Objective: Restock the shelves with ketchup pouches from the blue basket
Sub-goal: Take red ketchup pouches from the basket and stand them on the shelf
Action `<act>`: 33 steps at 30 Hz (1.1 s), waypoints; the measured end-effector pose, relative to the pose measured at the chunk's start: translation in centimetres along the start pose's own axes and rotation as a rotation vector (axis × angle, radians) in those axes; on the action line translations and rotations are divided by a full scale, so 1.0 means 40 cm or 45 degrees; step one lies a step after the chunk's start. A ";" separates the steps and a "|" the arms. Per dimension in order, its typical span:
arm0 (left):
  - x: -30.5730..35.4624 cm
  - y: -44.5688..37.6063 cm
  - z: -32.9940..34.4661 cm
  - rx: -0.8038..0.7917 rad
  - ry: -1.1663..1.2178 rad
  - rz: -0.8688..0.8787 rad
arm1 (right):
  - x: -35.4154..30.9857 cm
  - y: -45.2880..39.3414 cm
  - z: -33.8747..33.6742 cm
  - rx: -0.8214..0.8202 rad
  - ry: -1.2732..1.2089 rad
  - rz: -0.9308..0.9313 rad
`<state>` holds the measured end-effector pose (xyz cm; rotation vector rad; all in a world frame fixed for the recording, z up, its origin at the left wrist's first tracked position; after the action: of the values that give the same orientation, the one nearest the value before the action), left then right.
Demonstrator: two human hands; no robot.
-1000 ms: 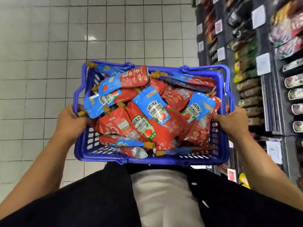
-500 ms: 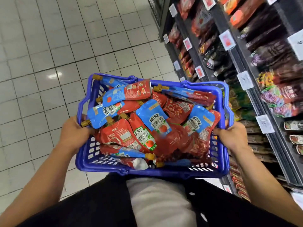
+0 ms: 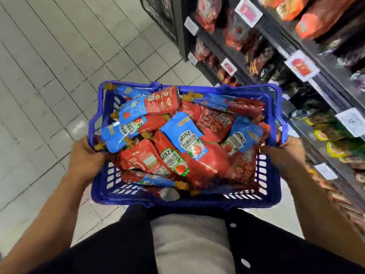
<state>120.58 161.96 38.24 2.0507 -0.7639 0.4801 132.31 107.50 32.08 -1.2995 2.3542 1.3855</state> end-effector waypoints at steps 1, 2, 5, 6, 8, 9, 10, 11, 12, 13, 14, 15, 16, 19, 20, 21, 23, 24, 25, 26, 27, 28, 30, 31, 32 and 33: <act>0.035 -0.061 -0.011 -0.009 -0.027 0.024 | -0.019 -0.021 0.024 -0.007 0.001 0.024; 0.065 -0.119 -0.021 -0.012 -0.057 0.034 | -0.040 -0.036 0.044 -0.009 0.033 0.037; 0.137 -0.293 -0.045 -0.037 -0.164 0.074 | -0.104 -0.081 0.083 0.064 -0.030 0.025; 0.155 -0.353 -0.052 -0.047 -0.184 0.090 | -0.120 -0.097 0.103 0.078 -0.091 0.034; 0.182 -0.480 -0.044 -0.110 -0.216 0.154 | -0.133 -0.143 0.141 0.121 -0.189 0.069; 0.186 -0.544 -0.028 -0.153 -0.228 0.172 | -0.135 -0.166 0.161 0.156 -0.186 0.089; 0.185 -0.605 -0.007 -0.201 -0.229 0.183 | -0.131 -0.187 0.180 0.191 -0.164 0.115; 0.188 -0.671 0.007 -0.243 -0.228 0.206 | -0.130 -0.210 0.202 0.238 -0.181 0.144; 0.201 -0.735 0.019 -0.279 -0.232 0.240 | -0.125 -0.231 0.233 0.277 -0.225 0.183; 0.218 -0.795 0.033 -0.318 -0.241 0.272 | -0.116 -0.243 0.267 0.312 -0.259 0.236; 0.235 -0.863 0.051 -0.356 -0.258 0.303 | -0.106 -0.257 0.301 0.348 -0.295 0.281; 0.249 -0.933 0.071 -0.390 -0.279 0.327 | -0.095 -0.273 0.336 0.386 -0.335 0.314; 0.260 -1.000 0.093 -0.414 -0.305 0.340 | -0.085 -0.294 0.368 0.427 -0.357 0.334; 0.276 -1.176 0.165 -0.466 -0.438 0.380 | -0.050 -0.374 0.457 0.490 -0.369 0.363; 0.278 -1.231 0.195 -0.491 -0.444 0.396 | -0.034 -0.407 0.488 0.499 -0.375 0.371; 0.276 -1.283 0.225 -0.515 -0.443 0.402 | -0.016 -0.437 0.522 0.509 -0.394 0.391; 0.265 -1.383 0.292 -0.548 -0.434 0.437 | 0.022 -0.505 0.589 0.538 -0.451 0.411; 0.251 -1.430 0.327 -0.565 -0.435 0.460 | 0.042 -0.542 0.626 0.547 -0.473 0.420; 0.229 -1.472 0.360 -0.578 -0.439 0.480 | 0.063 -0.576 0.665 0.552 -0.498 0.433; 0.208 -1.512 0.393 -0.576 -0.438 0.499 | 0.085 -0.614 0.700 0.562 -0.533 0.437; 0.185 -1.552 0.427 -0.570 -0.425 0.516 | 0.109 -0.652 0.732 0.575 -0.569 0.434; 0.163 -1.588 0.464 -0.576 -0.414 0.531 | 0.136 -0.690 0.761 0.589 -0.593 0.431; 0.113 -1.647 0.532 -0.613 -0.415 0.544 | 0.183 -0.759 0.821 0.601 -0.647 0.421; 0.086 -1.675 0.562 -0.626 -0.413 0.549 | 0.202 -0.793 0.846 0.610 -0.673 0.410; 0.062 -1.706 0.589 -0.626 -0.415 0.551 | 0.223 -0.825 0.865 0.624 -0.678 0.401; 0.039 -1.737 0.614 -0.622 -0.431 0.548 | 0.242 -0.854 0.886 0.629 -0.668 0.399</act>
<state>169.77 170.91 -15.91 1.5216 -1.3904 0.1491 140.16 121.20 -15.54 -0.3926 2.3480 0.9465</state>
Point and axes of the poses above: each hand's wrist, its own y-axis away from the middle knuckle, its own z-axis out of the palm, x = y × z, the point moved 8 cm from there along -y, towards the middle knuckle, and after that the axes turned 10 degrees about -x, right-handed, at the moved point
